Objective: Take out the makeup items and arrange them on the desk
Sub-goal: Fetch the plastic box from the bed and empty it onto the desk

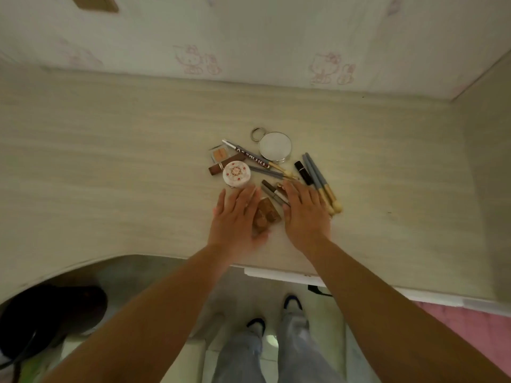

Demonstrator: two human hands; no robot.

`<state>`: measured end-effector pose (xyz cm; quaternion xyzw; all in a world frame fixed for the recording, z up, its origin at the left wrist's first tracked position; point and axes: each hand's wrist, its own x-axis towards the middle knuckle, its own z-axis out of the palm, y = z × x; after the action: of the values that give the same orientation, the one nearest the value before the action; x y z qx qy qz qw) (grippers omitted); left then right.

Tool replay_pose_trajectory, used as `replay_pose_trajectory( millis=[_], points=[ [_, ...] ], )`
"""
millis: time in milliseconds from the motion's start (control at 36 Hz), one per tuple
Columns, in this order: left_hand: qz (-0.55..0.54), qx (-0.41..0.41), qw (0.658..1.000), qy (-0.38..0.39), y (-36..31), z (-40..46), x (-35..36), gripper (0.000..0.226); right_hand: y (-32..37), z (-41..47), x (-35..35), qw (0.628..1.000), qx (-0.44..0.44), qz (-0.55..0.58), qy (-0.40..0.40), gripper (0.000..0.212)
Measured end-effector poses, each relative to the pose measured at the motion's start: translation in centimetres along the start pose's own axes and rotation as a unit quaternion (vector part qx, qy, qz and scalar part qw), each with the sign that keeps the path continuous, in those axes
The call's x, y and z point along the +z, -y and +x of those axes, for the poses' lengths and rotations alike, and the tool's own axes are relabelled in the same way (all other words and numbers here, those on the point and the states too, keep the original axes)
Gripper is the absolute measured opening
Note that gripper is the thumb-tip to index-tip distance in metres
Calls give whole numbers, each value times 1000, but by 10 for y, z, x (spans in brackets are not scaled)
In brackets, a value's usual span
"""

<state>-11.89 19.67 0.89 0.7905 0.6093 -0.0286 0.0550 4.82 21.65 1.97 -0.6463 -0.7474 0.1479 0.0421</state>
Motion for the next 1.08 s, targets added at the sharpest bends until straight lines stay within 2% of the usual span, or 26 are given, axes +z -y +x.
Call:
replay_pose_trajectory(
  millis=[111,306,472,639,806,972,1083],
  points=[
    [-20,35,999,28,-10,-6,-13,93,4,-23,-12,999,15,38,-32,47],
    [-25,143,989,-41,-55,-26,-39,65,-1,-87,-20,987,94,35,-127,38],
    [-59,241,968,-43,-95,-58,-49,59,-12,-157,-31,968,196,45,-149,41],
    [-78,326,942,-4,-150,-86,-57,58,-30,-235,-41,930,310,51,-191,42],
    [-92,410,907,33,-222,-133,-66,50,-50,-327,-49,883,425,47,-191,46],
    [-75,525,847,43,-296,-201,-66,54,-62,-437,-46,828,516,54,-211,49],
    [-36,571,818,57,-346,-256,-62,61,-63,-518,-39,789,568,62,-225,50]
  ],
)
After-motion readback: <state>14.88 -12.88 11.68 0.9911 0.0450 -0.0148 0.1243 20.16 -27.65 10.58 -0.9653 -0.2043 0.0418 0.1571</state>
